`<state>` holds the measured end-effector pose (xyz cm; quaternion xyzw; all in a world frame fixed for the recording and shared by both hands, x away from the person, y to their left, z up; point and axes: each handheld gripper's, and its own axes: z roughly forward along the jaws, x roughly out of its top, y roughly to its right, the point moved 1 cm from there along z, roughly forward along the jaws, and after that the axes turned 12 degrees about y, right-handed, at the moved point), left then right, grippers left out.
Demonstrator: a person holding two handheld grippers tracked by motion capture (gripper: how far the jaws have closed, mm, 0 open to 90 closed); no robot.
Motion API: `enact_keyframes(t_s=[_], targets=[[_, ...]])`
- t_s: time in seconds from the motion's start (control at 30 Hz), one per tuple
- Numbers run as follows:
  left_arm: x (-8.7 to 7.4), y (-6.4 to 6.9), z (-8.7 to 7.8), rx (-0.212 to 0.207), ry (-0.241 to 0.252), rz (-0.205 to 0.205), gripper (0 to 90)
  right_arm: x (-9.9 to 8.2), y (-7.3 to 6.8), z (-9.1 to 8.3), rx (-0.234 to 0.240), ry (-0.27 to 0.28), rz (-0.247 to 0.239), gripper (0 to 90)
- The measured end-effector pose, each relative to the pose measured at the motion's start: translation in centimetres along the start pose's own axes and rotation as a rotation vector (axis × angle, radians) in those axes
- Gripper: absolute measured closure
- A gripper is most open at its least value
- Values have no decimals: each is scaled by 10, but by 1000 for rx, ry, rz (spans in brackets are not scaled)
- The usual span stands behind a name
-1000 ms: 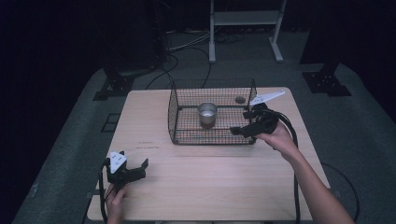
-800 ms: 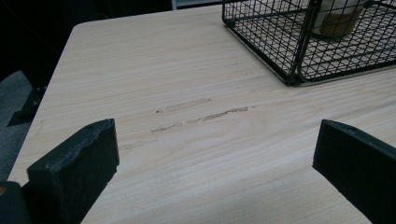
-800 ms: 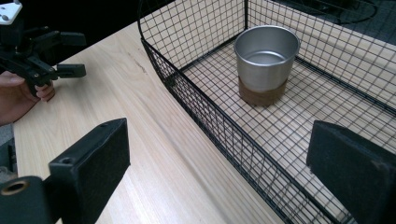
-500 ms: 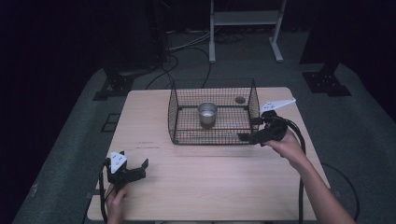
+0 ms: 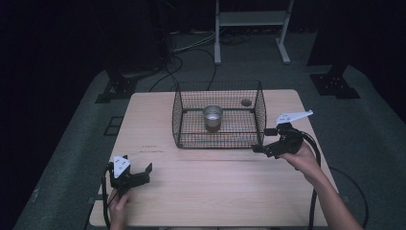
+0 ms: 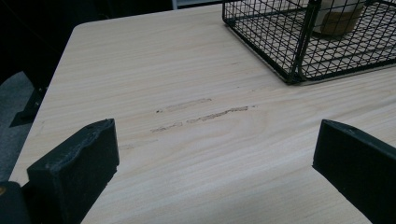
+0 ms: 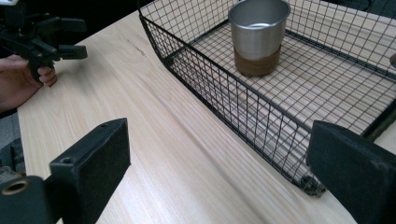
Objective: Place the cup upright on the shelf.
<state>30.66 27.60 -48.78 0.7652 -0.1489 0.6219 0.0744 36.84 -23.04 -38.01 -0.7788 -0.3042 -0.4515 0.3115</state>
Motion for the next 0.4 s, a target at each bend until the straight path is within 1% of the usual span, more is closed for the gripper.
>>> enact_keyframes(t_s=[0.2, 0.23, 0.3, 0.33, 0.4], targets=[[0, 0, 0, 0, -4, 2, 0, -14, -3, -5, -19, 3, -6, 58], [0, 1, 0, 1, -3, 1, 0, -20, -6, -5, -24, -4, -9, 58], [0, 1, 0, 1, -3, 4, 0, -22, -7, -5, -32, -5, -15, 58], [0, 1, 0, 1, -3, 4, 0, -26, -10, -6, -41, -3, -23, 58], [0, 1, 1, 1, -5, 4, 0, -34, -13, -9, -46, 6, -23, 58]])
